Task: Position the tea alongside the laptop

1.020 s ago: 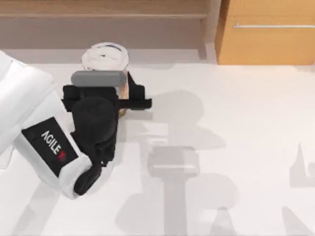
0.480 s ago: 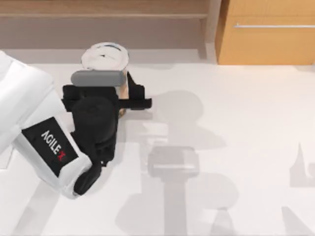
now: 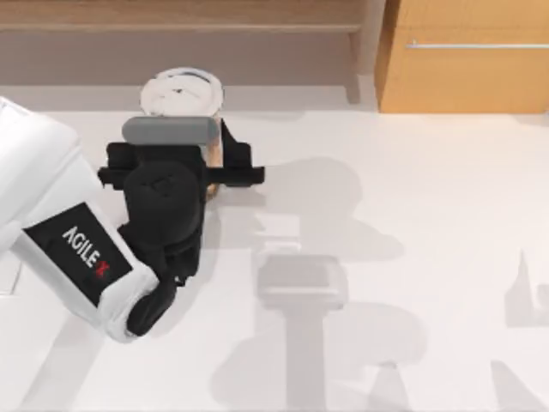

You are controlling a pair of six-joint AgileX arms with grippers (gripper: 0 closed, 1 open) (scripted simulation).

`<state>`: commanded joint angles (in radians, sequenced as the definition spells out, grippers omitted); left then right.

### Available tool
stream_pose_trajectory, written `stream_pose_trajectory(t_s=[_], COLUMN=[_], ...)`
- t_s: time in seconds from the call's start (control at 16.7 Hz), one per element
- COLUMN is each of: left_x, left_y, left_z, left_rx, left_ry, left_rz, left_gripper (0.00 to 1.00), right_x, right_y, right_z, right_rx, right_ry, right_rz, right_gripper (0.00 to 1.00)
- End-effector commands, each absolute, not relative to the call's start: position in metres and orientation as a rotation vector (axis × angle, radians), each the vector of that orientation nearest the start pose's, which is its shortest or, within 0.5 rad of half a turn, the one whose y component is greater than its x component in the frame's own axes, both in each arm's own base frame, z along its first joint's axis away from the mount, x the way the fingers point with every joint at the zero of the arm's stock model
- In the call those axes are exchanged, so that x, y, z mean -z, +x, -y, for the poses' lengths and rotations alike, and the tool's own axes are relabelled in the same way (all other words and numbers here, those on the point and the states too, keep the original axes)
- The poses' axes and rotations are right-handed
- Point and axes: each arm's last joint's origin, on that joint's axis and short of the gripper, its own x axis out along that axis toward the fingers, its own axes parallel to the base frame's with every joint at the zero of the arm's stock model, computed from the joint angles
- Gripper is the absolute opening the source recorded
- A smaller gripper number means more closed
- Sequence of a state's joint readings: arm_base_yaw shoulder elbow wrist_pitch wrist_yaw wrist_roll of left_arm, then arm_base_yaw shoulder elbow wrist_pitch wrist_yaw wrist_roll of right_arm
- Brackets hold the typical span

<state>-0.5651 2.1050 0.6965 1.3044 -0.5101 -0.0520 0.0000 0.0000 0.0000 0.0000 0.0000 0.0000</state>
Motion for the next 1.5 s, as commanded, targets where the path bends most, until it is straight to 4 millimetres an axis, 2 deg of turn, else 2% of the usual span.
stream_pose_trajectory(t_s=[0.24,0.54,0.84,1.14,1.5], left_x=[-0.083,-0.124,-0.153,-0.154,-0.137], left_y=[0.307,0.317,0.311,0.29,0.258], left_z=[0.174,0.167,0.137,0.1,0.066], left_rx=[0.029,0.012,-0.019,-0.031,-0.012], left_ry=[-0.008,-0.105,-0.135,-0.092,-0.038], left_rz=[-0.098,0.051,0.134,0.103,-0.008], left_gripper=[0.0,0.0,0.0,0.0,0.0], right_x=[-0.16,-0.16,-0.16,-0.16,-0.16], right_y=[0.106,0.106,0.106,0.106,0.106], right_z=[0.001,0.001,0.001,0.001,0.001], right_rx=[0.0,0.0,0.0,0.0,0.0], right_ry=[0.0,0.0,0.0,0.0,0.0], right_rz=[0.0,0.0,0.0,0.0,0.0], right_gripper=[1.0,1.0,1.0,1.0,1.0])
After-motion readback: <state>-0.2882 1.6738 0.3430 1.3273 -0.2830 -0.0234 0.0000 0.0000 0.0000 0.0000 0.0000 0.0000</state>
